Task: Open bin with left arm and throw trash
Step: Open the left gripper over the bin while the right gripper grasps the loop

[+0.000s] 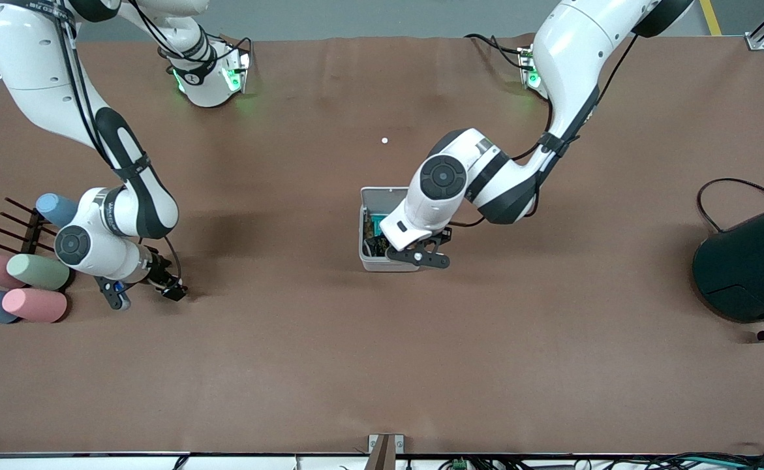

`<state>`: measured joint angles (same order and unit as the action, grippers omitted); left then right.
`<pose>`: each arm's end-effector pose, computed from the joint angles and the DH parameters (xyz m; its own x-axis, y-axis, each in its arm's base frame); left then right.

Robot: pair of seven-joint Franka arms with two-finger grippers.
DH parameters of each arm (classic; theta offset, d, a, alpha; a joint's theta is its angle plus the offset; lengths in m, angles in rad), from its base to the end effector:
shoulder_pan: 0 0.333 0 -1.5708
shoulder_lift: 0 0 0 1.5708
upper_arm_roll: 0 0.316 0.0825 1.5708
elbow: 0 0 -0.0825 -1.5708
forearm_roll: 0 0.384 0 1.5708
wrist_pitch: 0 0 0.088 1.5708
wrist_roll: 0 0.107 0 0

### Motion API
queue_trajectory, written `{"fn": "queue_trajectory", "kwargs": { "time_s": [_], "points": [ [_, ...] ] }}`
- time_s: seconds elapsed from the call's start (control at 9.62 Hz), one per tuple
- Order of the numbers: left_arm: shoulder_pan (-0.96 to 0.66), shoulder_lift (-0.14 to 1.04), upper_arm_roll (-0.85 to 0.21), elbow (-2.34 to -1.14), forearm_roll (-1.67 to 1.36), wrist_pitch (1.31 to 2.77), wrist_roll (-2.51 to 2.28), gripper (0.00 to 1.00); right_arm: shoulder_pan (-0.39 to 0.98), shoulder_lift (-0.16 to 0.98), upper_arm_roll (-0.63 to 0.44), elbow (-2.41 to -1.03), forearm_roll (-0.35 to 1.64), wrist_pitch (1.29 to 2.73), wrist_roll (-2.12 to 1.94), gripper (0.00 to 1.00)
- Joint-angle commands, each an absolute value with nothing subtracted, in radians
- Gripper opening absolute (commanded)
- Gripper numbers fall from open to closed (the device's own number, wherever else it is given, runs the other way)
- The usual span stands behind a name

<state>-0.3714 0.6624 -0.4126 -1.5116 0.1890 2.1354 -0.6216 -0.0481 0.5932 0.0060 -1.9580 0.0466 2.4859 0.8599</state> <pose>0.5404 -0.4584 0.3005 0.9827 -0.1821 -0.0348 -0.1787 -0.9804 0.0834 0.6076 -0.0259 0.1633 0.5871 -0.8069 -0.0652 -0.8070 -0.5897 0.0308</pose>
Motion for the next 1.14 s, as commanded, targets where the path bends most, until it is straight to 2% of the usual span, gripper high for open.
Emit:
{"fn": "queue_trajectory", "kwargs": {
  "time_s": [0.0, 0.1, 0.21, 0.52, 0.73, 0.94, 1.04],
  "points": [
    [-0.385, 0.675, -0.41, -1.494, 0.212, 2.118, -0.647, 0.75, -0.06, 0.581, 0.008, -1.98, 0.032, 2.522, 0.913, 0.36],
    [-0.382, 0.673, -0.41, -1.494, 0.212, 2.117, -0.647, 0.92, -0.06, 0.581, 0.008, -1.973, 0.032, 2.522, 0.942, 0.17],
    [-0.383, 0.673, -0.41, -1.494, 0.213, 2.117, -0.647, 1.0, -0.057, 0.581, 0.008, -1.962, 0.032, 2.519, 0.96, 0.03],
    [-0.38, 0.672, -0.41, -1.496, 0.213, 2.117, -0.644, 1.0, -0.026, 0.548, 0.012, -1.91, 0.032, 2.484, 1.066, 0.0],
    [-0.335, 0.62, -0.391, -1.487, 0.213, 2.045, -0.635, 1.0, 0.021, 0.517, 0.015, -1.811, 0.034, 2.308, 1.135, 0.0],
    [-0.215, 0.513, -0.39, -1.485, 0.209, 1.972, -0.641, 1.0, 0.144, 0.525, 0.017, -1.632, 0.046, 2.138, 1.311, 0.0],
    [-0.145, 0.468, -0.391, -1.483, 0.196, 1.948, -0.637, 1.0, 0.217, 0.526, 0.017, -1.582, 0.049, 2.102, 1.372, 0.0]
  ]
}}
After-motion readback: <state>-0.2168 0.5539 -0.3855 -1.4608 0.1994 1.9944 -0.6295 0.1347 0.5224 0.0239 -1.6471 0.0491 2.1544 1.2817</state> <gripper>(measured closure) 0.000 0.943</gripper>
